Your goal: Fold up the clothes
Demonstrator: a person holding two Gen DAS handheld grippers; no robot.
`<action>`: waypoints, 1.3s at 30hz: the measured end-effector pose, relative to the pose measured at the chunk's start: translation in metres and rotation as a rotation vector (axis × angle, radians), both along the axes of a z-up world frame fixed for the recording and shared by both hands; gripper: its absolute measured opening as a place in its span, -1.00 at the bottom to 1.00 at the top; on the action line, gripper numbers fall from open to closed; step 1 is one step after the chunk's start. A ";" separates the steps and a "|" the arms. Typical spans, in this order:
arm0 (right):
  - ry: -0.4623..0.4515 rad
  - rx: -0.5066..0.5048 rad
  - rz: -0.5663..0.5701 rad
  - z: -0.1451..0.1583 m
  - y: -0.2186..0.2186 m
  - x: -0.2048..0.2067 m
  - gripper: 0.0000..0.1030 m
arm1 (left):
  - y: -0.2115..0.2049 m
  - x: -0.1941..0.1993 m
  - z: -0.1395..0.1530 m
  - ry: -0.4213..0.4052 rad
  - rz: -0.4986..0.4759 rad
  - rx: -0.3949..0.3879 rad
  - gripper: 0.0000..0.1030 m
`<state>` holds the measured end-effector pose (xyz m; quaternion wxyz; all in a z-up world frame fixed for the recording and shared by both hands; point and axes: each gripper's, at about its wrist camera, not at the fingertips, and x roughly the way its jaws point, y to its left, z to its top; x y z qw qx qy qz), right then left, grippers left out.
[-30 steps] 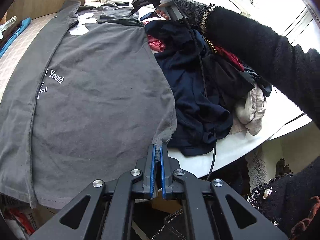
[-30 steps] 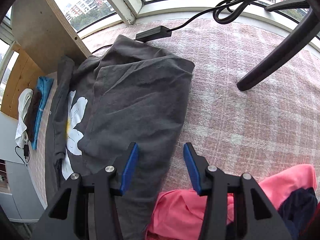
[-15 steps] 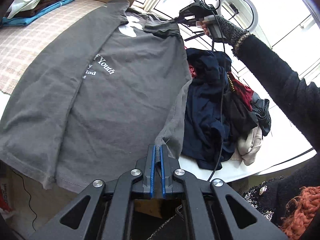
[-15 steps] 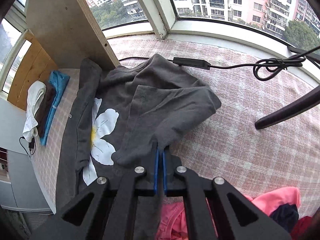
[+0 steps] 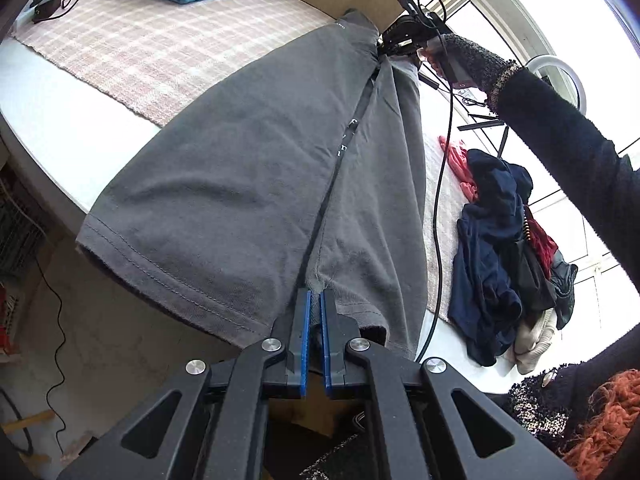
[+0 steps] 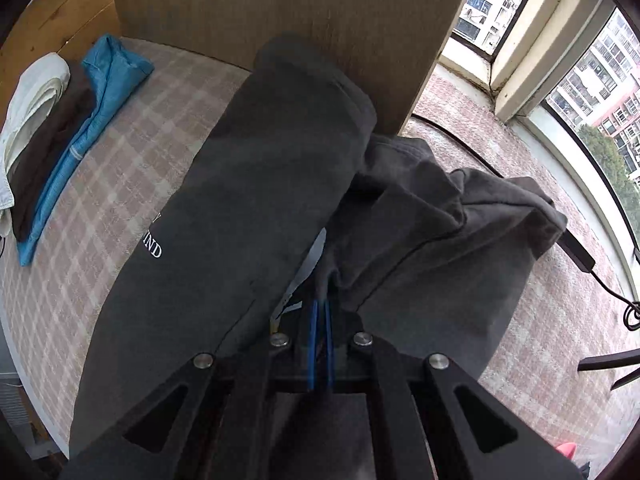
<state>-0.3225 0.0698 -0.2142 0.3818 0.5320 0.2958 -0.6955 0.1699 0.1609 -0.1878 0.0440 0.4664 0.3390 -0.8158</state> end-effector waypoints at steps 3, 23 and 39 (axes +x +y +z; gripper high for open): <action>0.028 0.029 0.020 -0.002 -0.004 0.007 -0.76 | -0.002 0.001 0.004 0.019 0.002 -0.005 -0.92; -0.256 -0.236 0.181 0.053 0.302 0.300 -0.22 | -0.015 0.017 0.022 -0.077 -0.343 -0.166 -0.93; -0.085 -0.209 0.035 -0.006 0.333 0.435 -0.23 | 0.059 -0.019 0.007 0.046 -1.079 -0.516 -0.56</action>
